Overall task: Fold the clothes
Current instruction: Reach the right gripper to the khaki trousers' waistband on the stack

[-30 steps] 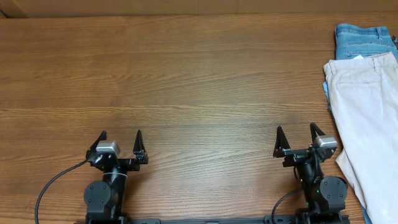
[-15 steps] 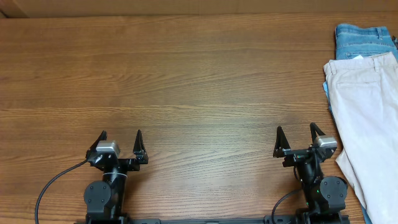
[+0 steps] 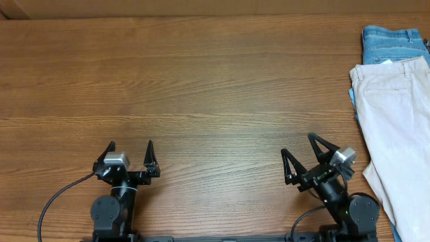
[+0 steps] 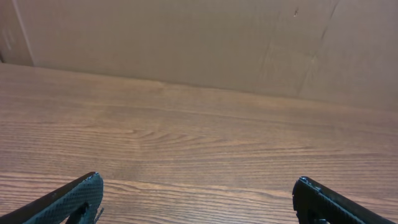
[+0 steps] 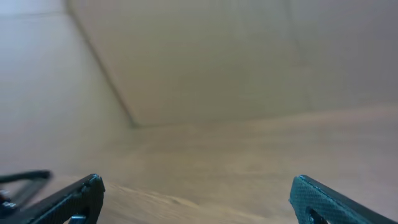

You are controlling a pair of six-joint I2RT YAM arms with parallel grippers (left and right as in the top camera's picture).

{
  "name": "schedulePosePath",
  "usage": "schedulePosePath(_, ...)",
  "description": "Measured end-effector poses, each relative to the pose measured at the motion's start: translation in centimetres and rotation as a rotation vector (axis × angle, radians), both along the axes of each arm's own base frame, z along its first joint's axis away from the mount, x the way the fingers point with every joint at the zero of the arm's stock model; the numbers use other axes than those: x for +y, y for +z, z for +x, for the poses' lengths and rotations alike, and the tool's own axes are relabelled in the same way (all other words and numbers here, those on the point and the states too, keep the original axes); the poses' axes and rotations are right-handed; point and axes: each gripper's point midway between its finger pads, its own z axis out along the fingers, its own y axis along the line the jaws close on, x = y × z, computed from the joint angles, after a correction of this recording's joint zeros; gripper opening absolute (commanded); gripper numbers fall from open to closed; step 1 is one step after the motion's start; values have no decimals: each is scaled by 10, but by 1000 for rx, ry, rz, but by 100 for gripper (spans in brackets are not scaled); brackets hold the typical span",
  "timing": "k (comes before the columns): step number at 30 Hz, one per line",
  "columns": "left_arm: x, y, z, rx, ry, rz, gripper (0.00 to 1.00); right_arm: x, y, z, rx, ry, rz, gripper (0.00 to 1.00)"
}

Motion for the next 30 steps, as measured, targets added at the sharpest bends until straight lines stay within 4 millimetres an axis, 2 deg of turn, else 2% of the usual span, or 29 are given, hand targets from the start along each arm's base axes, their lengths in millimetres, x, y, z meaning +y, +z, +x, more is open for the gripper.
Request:
schedulePosePath(3, 0, 0, 0, 0, 0, 0, 100, 4, 34, -11, -151, 32, 16, 100)
schedulePosePath(5, 0, 0, 0, 0, 0, 0, 100, 4, 45, -15, -197, 37, 22, 100)
schedulePosePath(10, 0, 0, 0, 0, 0, 0, 100, -3, 64, -15, -230, -13, 8, 100)
schedulePosePath(14, 0, 0, 0, 0, 0, 0, 100, -10, 108, -14, -278, -75, -34, 100)
schedulePosePath(16, 0, 0, 0, 0, 0, 0, 100, -12, 123, -7, -262, -101, -66, 100)
schedulePosePath(19, 0, 0, 0, 0, 0, 0, 100, -19, 137, 21, -168, -162, -134, 100)
schedulePosePath(22, 0, 0, 0, 0, 0, 0, 100, -30, 133, 62, -11, -235, -217, 100)
schedulePosePath(24, 0, 0, 0, 0, 0, 0, 100, -39, 121, 97, 123, -290, -294, 100)
schedulePosePath(27, 0, 0, 0, 0, 0, 0, 100, -59, 89, 148, 354, -381, -423, 100)
schedulePosePath(30, 0, 0, 0, 0, 0, 0, 100, -86, 47, 199, 586, -474, -552, 100)
